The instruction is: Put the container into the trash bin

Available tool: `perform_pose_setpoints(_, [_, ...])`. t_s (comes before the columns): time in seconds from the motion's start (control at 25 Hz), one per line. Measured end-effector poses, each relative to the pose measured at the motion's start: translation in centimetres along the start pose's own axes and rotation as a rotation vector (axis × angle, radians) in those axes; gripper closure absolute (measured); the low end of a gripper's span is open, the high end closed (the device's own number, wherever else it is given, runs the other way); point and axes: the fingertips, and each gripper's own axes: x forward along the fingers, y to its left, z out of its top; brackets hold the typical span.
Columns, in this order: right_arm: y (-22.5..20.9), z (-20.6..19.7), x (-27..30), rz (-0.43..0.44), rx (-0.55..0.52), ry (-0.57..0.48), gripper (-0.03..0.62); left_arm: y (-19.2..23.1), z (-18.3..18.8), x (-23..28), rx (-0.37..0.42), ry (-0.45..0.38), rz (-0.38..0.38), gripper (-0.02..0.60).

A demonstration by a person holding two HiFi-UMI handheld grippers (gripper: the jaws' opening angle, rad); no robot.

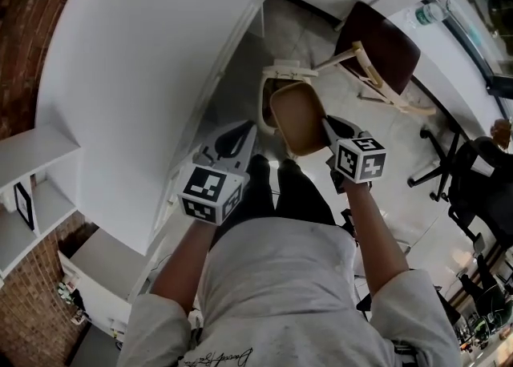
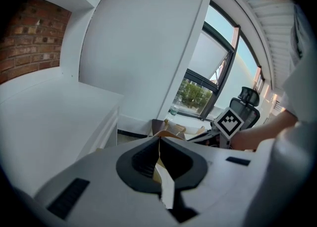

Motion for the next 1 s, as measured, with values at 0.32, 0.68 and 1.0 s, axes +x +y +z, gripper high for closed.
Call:
perform_pose_setpoints(0.32, [-1.6, -0.8, 2.2, -0.021, 0.013, 0.023, 0.557, 1.1, -1.3, 2.4, -0.003, 0.034, -0.030, 0.563])
perform_pose_setpoints(0.68, [-4.0, -1.9, 5.3, -0.033, 0.047, 0.040, 0.557, 2.3, -2.9, 5.1, -0.019, 0.047, -0.035, 0.563])
perform_pose_setpoints(1.0, [-5.7, -2.7, 7.9, -0.049, 0.055, 0.059, 0.557, 3.7, -5.0, 6.9, -0.034, 0.068, -0.034, 0.563])
